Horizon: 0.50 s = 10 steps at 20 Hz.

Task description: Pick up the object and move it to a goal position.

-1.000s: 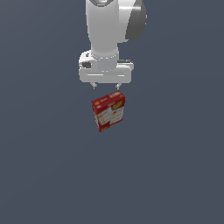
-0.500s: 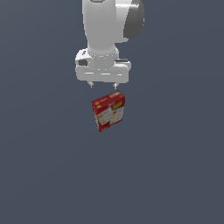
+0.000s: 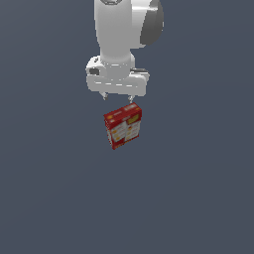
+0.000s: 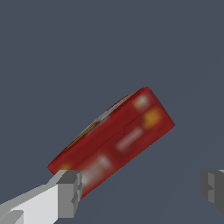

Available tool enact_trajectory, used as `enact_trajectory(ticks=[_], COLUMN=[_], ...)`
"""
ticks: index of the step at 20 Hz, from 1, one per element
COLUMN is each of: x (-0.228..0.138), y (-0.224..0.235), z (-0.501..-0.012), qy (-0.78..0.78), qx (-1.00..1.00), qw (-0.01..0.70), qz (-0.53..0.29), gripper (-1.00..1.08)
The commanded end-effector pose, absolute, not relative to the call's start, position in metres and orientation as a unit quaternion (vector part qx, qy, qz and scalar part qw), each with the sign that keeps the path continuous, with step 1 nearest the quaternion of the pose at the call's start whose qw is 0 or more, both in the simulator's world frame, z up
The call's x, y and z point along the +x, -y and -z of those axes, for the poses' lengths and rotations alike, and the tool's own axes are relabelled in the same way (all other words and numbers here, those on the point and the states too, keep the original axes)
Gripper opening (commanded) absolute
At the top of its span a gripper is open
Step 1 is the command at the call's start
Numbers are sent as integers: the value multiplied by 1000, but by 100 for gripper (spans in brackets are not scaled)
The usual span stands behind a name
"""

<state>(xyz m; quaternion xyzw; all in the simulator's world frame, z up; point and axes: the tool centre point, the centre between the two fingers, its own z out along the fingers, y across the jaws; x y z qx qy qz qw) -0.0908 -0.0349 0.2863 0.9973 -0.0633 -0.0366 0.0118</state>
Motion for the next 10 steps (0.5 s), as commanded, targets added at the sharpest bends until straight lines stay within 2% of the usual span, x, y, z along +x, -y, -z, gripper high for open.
enact_trajectory(ticks=[1, 10], x=[-91, -90], y=[34, 30], z=[-284, -274], qy=[81, 176], qx=[996, 984], qw=[12, 12], qz=[35, 26], gripper=[100, 100])
